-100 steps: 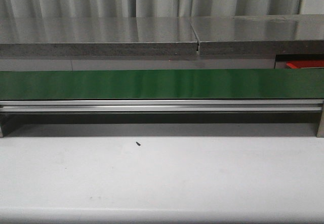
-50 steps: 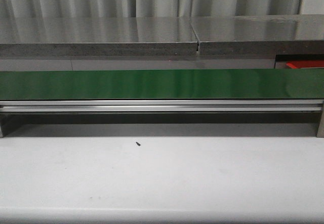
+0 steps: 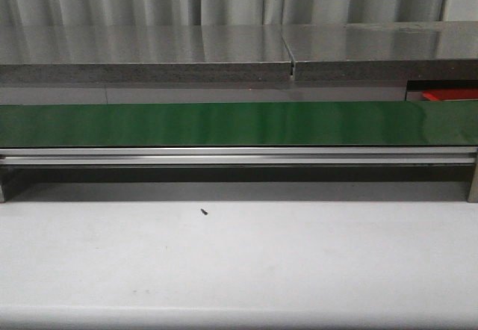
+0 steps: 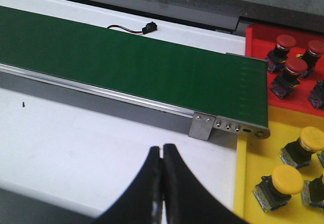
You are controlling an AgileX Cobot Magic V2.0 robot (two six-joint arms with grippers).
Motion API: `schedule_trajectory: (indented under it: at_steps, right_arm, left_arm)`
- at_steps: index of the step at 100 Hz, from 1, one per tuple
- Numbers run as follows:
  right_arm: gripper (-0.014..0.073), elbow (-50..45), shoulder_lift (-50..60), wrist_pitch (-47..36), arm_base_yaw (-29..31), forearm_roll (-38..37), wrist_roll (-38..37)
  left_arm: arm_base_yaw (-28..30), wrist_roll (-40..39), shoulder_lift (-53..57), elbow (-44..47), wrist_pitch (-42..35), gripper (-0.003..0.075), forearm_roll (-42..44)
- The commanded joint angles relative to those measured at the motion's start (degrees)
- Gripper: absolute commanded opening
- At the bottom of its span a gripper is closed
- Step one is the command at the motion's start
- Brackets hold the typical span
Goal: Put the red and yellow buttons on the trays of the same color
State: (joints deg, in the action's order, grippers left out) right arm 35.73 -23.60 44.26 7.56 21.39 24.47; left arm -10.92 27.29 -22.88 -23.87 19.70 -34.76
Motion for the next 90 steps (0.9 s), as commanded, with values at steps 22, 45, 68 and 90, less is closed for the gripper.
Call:
schedule_trajectory:
  at_steps: [22, 45, 68, 90]
  right_arm:
    - [-0.0117, 1.2, -0.3, -4.0, -0.2, 0.9, 0.5]
    - [-0.0117, -0.7, 0.0, -10.1, -3.4, -0.7, -0.4]
    - [-0.0117, -10.1, 5.7, -23.0, -10.1, -17.0, -16.5]
    - [-0.0117, -21.1, 13.7, -29.6, -11.2, -23.0, -22.1]
  left_arm:
    - [-0.5, 0.2, -0.5, -1.6, -3.8, -0.0019, -1.2]
    - [-0.5, 0.2, -0.5, -1.6, -3.8, -0.0019, -1.2]
    - [-0.5, 0.2, -0.5, -1.6, -3.8, -0.0019, -1.2]
    - [-0.5, 0.2, -0.5, -1.6, -3.8, -0.0019, -1.2]
